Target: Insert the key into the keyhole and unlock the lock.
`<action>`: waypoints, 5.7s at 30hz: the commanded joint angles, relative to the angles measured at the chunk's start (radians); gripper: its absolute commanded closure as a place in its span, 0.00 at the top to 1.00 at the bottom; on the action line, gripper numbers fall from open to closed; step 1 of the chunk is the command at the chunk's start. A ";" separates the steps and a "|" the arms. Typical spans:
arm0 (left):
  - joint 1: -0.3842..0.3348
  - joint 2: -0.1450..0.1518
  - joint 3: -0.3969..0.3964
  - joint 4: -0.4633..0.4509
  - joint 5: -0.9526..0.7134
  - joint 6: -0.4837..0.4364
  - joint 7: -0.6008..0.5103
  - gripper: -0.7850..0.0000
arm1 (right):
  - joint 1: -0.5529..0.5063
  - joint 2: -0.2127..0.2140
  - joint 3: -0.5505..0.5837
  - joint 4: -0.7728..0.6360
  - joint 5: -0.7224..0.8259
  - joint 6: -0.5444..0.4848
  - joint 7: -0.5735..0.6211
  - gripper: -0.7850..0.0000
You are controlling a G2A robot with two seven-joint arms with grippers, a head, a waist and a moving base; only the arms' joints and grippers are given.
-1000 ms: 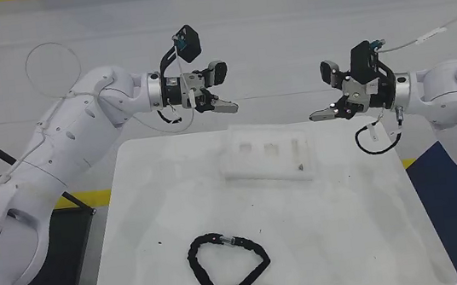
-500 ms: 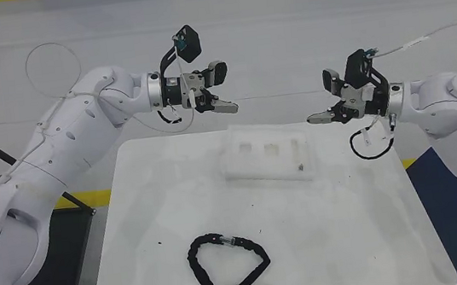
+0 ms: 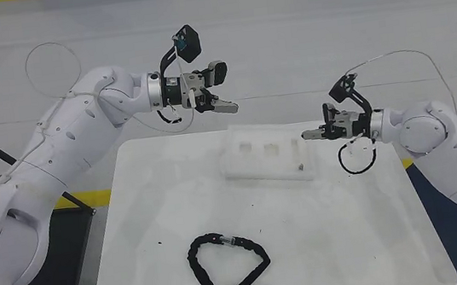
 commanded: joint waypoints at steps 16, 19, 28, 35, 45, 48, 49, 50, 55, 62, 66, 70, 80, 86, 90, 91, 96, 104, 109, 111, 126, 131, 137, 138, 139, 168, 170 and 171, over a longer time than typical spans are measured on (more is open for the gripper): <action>0.000 0.000 0.000 0.000 -0.001 0.000 -0.001 1.00 | 0.014 -0.075 -0.105 0.071 0.152 0.180 0.155 1.00; 0.000 0.000 0.000 0.000 -0.001 0.000 -0.001 1.00 | 0.014 -0.075 -0.105 0.071 0.152 0.180 0.155 1.00; 0.000 0.000 0.000 0.000 -0.001 0.000 -0.001 1.00 | 0.014 -0.075 -0.105 0.071 0.152 0.180 0.155 1.00; 0.000 0.000 0.000 0.000 -0.001 0.000 -0.001 1.00 | 0.014 -0.075 -0.105 0.071 0.152 0.180 0.155 1.00; 0.000 0.000 0.000 0.000 -0.001 0.000 -0.001 1.00 | -0.008 -0.077 -0.116 0.034 0.094 0.324 0.234 1.00; 0.000 0.000 0.000 0.000 -0.001 0.000 -0.001 1.00 | -0.017 -0.081 -0.119 0.027 0.090 0.357 0.251 1.00; 0.000 0.000 0.000 0.000 -0.001 0.000 -0.001 1.00 | -0.019 -0.082 -0.121 0.025 0.085 0.367 0.255 1.00; 0.000 0.000 0.000 0.000 -0.001 0.000 -0.001 1.00 | -0.021 -0.084 -0.123 0.023 0.083 0.373 0.258 1.00; 0.000 0.000 0.000 0.000 -0.001 0.000 -0.001 1.00 | -0.023 -0.094 -0.134 0.022 0.069 0.396 0.274 1.00; 0.000 0.000 0.000 0.000 -0.001 0.000 -0.001 1.00 | -0.020 -0.107 -0.136 0.034 0.057 0.424 0.277 1.00; 0.000 0.000 0.000 0.000 -0.001 0.000 -0.001 1.00 | -0.022 -0.113 -0.137 0.040 0.050 0.406 0.280 1.00; 0.000 0.000 0.000 0.000 -0.001 0.000 -0.001 1.00 | -0.010 -0.120 -0.140 0.051 0.027 0.395 0.281 1.00; 0.000 0.000 0.000 0.000 -0.001 0.000 -0.001 1.00 | 0.025 -0.151 -0.168 0.105 -0.015 0.416 0.293 1.00; 0.000 0.000 0.000 0.000 -0.001 0.000 -0.001 1.00 | 0.045 -0.183 -0.202 0.151 -0.026 0.438 0.295 1.00; 0.000 0.000 0.000 0.000 -0.001 0.000 -0.001 1.00 | 0.055 -0.203 -0.220 0.179 -0.032 0.447 0.286 1.00; 0.000 0.000 0.000 0.000 -0.001 0.000 -0.001 1.00 | 0.059 -0.208 -0.225 0.186 -0.037 0.451 0.288 1.00; 0.000 0.000 0.000 0.000 -0.001 0.000 -0.001 1.00 | 0.071 -0.231 -0.242 0.210 -0.048 0.465 0.283 1.00; 0.000 0.000 0.000 0.000 -0.001 0.000 -0.001 1.00 | 0.086 -0.260 -0.268 0.212 -0.105 0.561 0.289 1.00; 0.000 0.000 0.000 0.000 -0.001 0.000 -0.001 1.00 | 0.089 -0.265 -0.269 0.166 -0.158 0.639 0.299 0.93; 0.000 0.000 0.000 0.000 -0.001 0.000 -0.001 1.00 | 0.083 -0.262 -0.263 0.144 -0.176 0.665 0.306 0.86; 0.000 0.000 0.000 0.000 -0.001 0.000 -0.001 1.00 | 0.033 -0.240 -0.203 0.064 -0.243 0.747 0.367 0.49; 0.000 0.000 0.000 0.000 -0.001 0.000 -0.001 1.00 | 0.020 -0.240 -0.189 0.070 -0.256 0.747 0.351 0.47; 0.000 0.000 0.000 0.000 -0.001 0.000 -0.001 1.00 | 0.021 -0.251 -0.195 0.083 -0.288 0.766 0.348 0.47; 0.000 0.000 0.000 0.000 -0.001 0.000 -0.001 1.00 | 0.020 -0.253 -0.196 0.084 -0.289 0.767 0.347 0.48; 0.000 0.000 0.000 0.000 -0.001 0.000 -0.001 1.00 | 0.020 -0.256 -0.197 0.087 -0.290 0.766 0.346 0.47; 0.000 0.000 0.000 0.000 -0.001 0.000 -0.001 1.00 | 0.008 -0.294 -0.180 0.128 -0.380 0.816 0.347 0.00; 0.000 0.000 0.000 0.000 -0.001 0.000 -0.001 1.00 | 0.008 -0.296 -0.178 0.126 -0.385 0.817 0.352 0.00; 0.000 0.000 0.000 0.000 -0.001 0.000 -0.001 1.00 | 0.008 -0.297 -0.177 0.125 -0.387 0.818 0.354 0.00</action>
